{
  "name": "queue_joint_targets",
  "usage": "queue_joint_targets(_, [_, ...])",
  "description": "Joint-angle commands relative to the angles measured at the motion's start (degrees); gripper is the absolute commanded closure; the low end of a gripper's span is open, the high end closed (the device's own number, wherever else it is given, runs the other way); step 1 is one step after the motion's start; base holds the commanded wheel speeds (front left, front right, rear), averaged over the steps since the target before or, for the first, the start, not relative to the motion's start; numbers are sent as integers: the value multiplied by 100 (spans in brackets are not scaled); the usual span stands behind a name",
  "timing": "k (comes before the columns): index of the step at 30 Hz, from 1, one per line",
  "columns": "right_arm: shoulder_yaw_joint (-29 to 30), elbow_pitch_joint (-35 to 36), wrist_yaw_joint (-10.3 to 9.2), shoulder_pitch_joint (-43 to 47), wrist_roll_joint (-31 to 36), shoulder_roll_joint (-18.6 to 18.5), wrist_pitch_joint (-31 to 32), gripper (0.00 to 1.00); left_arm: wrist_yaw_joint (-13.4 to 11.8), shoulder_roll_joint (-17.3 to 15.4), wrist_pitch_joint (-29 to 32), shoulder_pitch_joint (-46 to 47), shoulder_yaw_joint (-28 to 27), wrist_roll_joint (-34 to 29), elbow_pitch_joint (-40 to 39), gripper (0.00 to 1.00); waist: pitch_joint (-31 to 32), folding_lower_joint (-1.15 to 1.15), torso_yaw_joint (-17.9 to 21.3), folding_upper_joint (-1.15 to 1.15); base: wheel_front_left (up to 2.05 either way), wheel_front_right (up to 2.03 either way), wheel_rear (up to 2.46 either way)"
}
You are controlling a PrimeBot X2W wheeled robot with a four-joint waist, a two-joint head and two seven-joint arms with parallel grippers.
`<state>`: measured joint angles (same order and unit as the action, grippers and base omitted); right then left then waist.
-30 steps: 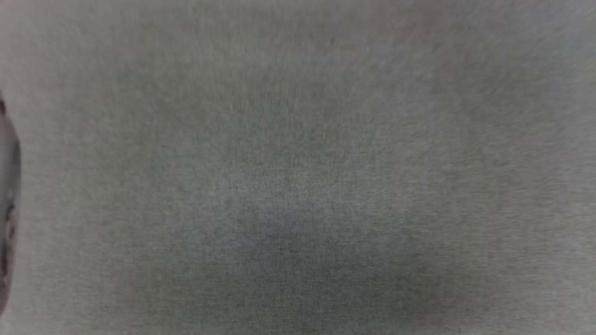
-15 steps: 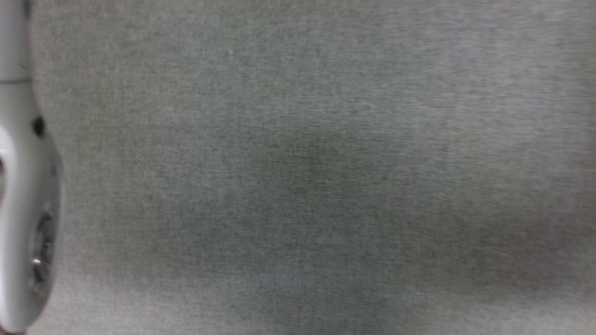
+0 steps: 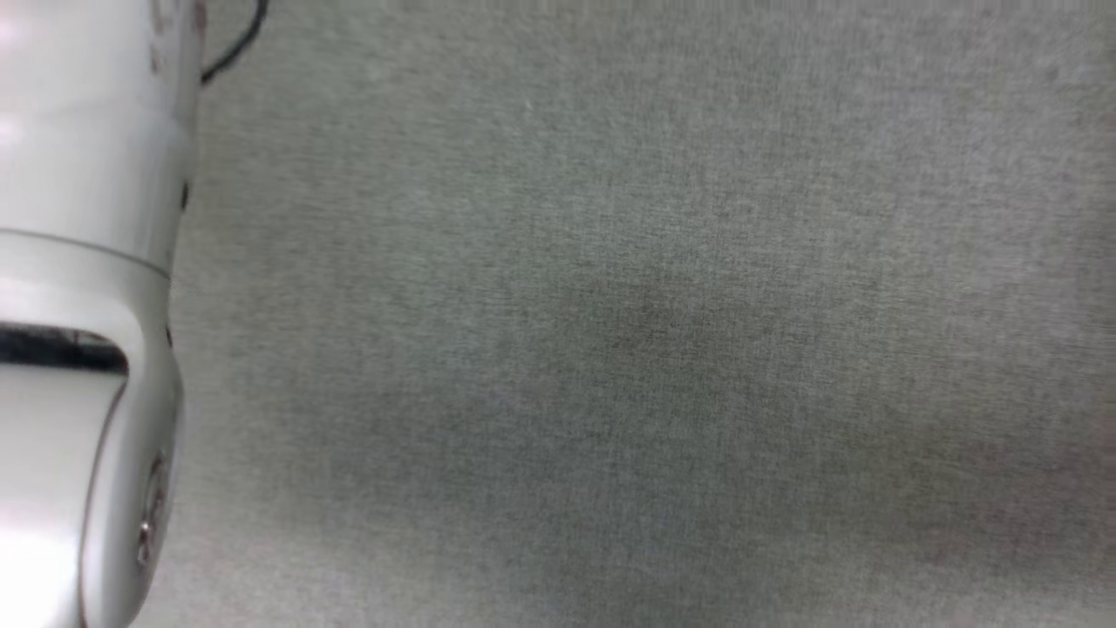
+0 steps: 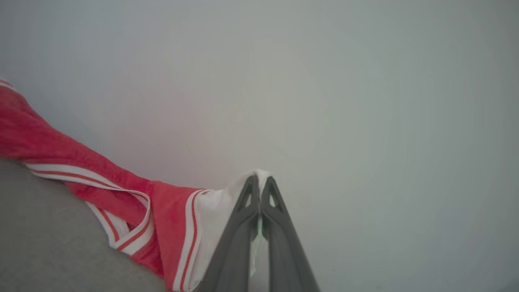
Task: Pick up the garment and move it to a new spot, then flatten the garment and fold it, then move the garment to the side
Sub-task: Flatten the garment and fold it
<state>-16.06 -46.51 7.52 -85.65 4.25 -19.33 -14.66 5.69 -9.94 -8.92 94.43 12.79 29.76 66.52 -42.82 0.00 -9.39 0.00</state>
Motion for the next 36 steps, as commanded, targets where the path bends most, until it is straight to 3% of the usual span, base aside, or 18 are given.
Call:
queue_joint_targets(1, [-36,-36,-7,44,-226,-77,0,100,50,-53,36,-121,35,11,63,100,888,0,119,0,0,0,0])
queue_joint_targets(9, [-892,-233,-6,1080,-1904,-573,783,100,161,-179,425,-994,335,-25,461,100,2053,0,175,0,0,0,0])
queue_joint_targets(17, [-1434,693,-6,2818,-3485,-1431,1610,100,174,-183,579,-2365,737,170,270,100,2978,0,213,0,0,0,0])
queue_joint_targets(25, [-1673,2120,-6,4869,-4542,-2263,2295,100,176,-444,822,-4029,1239,562,-645,100,3700,0,210,0,0,0,0])
queue_joint_targets(30, [-1427,2774,-6,5929,-4849,-2633,2727,100,162,-798,1063,-5012,1276,772,-1342,100,3958,0,248,0,0,0,0])
queue_joint_targets(36, [-1091,3540,-6,7089,-5193,-2941,3301,100,-216,-1250,1529,-6436,1157,1021,-2671,100,4115,0,275,0,0,0,0])
